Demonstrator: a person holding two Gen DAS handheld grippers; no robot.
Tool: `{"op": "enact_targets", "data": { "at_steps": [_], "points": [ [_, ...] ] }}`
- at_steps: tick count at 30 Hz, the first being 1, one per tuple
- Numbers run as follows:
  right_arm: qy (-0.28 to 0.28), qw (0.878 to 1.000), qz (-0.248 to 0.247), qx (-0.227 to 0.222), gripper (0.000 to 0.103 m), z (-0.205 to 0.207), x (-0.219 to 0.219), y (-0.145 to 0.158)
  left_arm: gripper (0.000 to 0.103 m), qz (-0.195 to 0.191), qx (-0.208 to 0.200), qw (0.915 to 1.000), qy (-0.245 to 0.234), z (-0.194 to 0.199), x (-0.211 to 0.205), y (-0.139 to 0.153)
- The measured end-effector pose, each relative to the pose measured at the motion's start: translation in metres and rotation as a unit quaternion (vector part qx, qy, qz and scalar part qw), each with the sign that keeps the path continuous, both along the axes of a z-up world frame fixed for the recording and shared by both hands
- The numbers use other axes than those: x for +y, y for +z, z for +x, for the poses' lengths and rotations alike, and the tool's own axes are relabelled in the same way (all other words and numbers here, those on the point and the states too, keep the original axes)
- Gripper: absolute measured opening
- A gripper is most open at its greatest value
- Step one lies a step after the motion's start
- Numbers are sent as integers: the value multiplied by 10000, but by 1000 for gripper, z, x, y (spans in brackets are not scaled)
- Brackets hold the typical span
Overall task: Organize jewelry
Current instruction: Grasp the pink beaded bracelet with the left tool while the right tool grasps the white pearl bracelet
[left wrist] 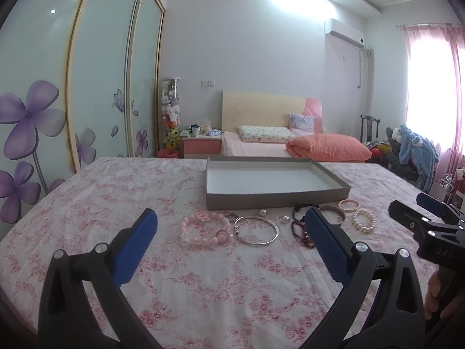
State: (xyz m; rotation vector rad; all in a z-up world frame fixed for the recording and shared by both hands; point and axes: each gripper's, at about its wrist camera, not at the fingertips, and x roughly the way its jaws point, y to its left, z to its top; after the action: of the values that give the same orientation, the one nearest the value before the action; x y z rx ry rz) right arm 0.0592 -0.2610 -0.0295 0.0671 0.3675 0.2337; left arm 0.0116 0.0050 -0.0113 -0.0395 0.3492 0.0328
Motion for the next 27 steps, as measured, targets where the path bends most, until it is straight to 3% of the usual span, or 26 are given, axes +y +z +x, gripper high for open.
{"op": "enact_targets", "data": {
  "at_steps": [6,12,18,21,24,27],
  "points": [
    [-128,9968,174,775,101,32,-20,-11,99,118,616,9979,181,23,14,-7],
    [-487,9833,403,1707,100,80,-51,-26,99,-110,1489,9887,150,63,41,-22],
    [-806,9693,114,2322,63,126,-62,-42,99,-544,2116,9758,137,99,68,-36],
    [-871,9621,-25,2584,47,141,-61,-54,99,-525,2250,9726,255,110,75,-41],
    [-923,9627,-338,2522,34,139,-53,-57,99,-419,2348,9707,302,118,79,-44],
    [-918,9635,-505,2463,22,136,-48,-59,86,-287,2467,9683,286,126,77,-47]
  ]
}}
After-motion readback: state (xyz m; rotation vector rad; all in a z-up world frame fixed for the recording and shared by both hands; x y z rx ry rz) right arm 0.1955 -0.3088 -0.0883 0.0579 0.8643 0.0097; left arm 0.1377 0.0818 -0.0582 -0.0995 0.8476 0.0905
